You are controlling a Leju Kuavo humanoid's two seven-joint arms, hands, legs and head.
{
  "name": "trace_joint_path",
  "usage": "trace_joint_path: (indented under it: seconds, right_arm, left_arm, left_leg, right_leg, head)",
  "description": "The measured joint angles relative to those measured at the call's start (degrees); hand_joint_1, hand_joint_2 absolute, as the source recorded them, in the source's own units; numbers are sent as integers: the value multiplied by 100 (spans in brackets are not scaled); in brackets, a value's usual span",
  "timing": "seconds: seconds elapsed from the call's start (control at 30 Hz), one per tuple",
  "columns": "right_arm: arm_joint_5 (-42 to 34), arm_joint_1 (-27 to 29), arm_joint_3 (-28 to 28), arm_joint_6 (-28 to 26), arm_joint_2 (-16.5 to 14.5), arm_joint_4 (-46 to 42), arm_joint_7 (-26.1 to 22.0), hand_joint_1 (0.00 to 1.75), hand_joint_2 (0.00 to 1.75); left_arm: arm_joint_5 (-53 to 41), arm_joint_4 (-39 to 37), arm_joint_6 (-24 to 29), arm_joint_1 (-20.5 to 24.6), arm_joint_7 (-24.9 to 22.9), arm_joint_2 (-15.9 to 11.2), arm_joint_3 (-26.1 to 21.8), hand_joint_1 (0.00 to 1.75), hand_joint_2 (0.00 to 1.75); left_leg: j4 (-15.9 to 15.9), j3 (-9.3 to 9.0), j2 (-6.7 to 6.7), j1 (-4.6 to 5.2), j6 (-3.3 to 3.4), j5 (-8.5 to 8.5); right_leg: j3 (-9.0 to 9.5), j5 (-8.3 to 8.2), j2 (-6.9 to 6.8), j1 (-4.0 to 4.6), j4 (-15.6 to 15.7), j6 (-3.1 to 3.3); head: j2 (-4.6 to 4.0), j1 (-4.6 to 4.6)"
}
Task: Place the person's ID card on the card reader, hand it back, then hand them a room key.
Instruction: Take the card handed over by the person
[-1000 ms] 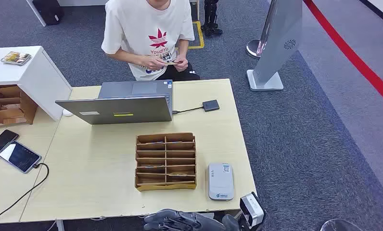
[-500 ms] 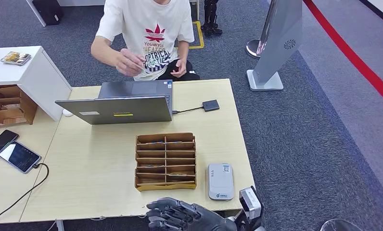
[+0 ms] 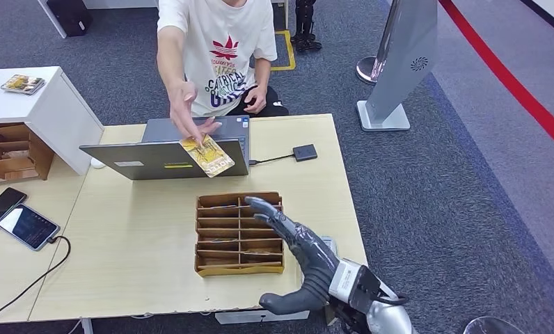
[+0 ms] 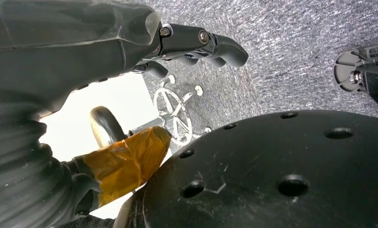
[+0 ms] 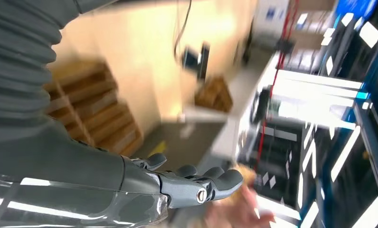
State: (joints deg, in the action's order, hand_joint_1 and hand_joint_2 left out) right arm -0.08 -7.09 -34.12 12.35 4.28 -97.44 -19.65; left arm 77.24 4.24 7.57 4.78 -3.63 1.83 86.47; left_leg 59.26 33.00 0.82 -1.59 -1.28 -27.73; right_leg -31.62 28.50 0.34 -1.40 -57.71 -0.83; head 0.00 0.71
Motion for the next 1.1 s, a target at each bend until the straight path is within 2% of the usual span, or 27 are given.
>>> trace_joint_path:
  seconds: [0.23, 0.43, 0.77, 1.1]
  right_arm:
    - [2184, -499, -210, -1687, -121, -348, 52, 0, 175]
    - [3316, -904, -484, -2540, -191, -370, 275, 0, 175]
    - [4794, -1564, -673, -3226, -320, 260, 702, 0, 175]
    - [5380, -2119, -743, -3314, -487, 1108, 884, 1, 175]
  left_arm:
    - [38, -41, -1, -2, -36, 39, 15, 0, 175]
    - [-40, -48, -1, 2, -79, 51, 107, 0, 175]
    - [-408, -48, 0, 40, -157, 43, 154, 0, 175]
    - [-702, -48, -38, 70, -219, 19, 175, 0, 175]
  left_leg:
    - [0, 1, 0, 0, 0, 0]
    - [0, 1, 0, 0, 0, 0]
    - [0, 0, 1, 0, 0, 1]
    - [0, 0, 1, 0, 0, 1]
  right_leg:
    - [-1, 0, 0, 0, 0, 0]
    - [0, 0, 0, 0, 0, 0]
    - [0, 0, 0, 0, -1, 0]
    - [0, 0, 0, 0, -2, 0]
  head:
    - [0, 0]
    - [0, 0]
    - [0, -1]
    - [0, -1]
